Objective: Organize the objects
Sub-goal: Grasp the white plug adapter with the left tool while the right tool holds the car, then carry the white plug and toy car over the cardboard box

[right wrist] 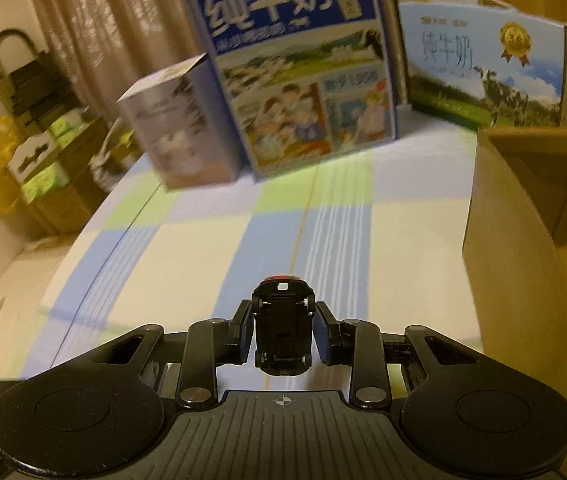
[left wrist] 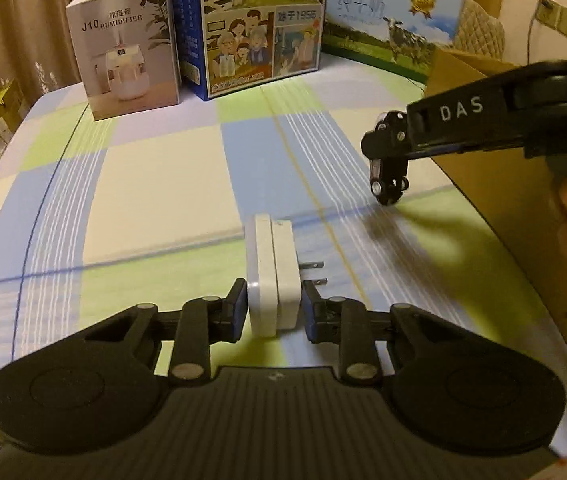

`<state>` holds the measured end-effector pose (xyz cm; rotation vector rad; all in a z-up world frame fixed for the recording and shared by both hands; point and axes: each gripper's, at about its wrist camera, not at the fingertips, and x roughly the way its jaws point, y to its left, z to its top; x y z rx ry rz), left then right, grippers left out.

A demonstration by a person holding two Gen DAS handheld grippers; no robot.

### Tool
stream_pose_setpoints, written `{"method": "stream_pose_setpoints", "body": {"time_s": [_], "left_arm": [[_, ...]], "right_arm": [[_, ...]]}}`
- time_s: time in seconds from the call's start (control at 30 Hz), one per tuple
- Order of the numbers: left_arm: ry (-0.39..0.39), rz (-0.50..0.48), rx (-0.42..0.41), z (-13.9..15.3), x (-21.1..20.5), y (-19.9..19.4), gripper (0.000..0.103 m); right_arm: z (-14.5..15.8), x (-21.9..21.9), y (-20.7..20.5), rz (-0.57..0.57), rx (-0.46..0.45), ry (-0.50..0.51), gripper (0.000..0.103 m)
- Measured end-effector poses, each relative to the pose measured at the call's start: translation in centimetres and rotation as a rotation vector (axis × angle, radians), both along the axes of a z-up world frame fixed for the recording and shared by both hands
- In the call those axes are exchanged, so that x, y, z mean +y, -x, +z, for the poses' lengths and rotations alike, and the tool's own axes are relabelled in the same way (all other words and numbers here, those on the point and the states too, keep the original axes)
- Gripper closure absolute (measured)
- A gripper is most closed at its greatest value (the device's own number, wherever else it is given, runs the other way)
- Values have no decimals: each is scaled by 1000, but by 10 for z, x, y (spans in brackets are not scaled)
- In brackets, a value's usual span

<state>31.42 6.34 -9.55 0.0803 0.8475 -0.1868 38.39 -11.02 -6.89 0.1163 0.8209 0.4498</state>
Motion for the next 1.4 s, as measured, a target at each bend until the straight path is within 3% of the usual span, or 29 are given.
{"method": "stream_pose_setpoints", "body": {"time_s": [0.17,0.33,0.53,0.73,1.0,1.4], "left_arm": [[24,22,-27,4,0,22,79],[16,32,-39,1,2,20,76],[30,34,-49,-4,-1,9,62],[43,26,-30,-10,-7,-3,63],[67,43,-7,-8,-6,-7,75],[70,38,-19,7,-10,13,75]], "right_arm": [[-1,1,37,70,36,40,75],[0,-9,43,53,25,54,75],[-4,-15,34,33,42,39,75],[-7,-8,31,55,46,36,75],[-10,-8,29,59,53,43,75],[-1,-7,42,71,21,51,75]]}}
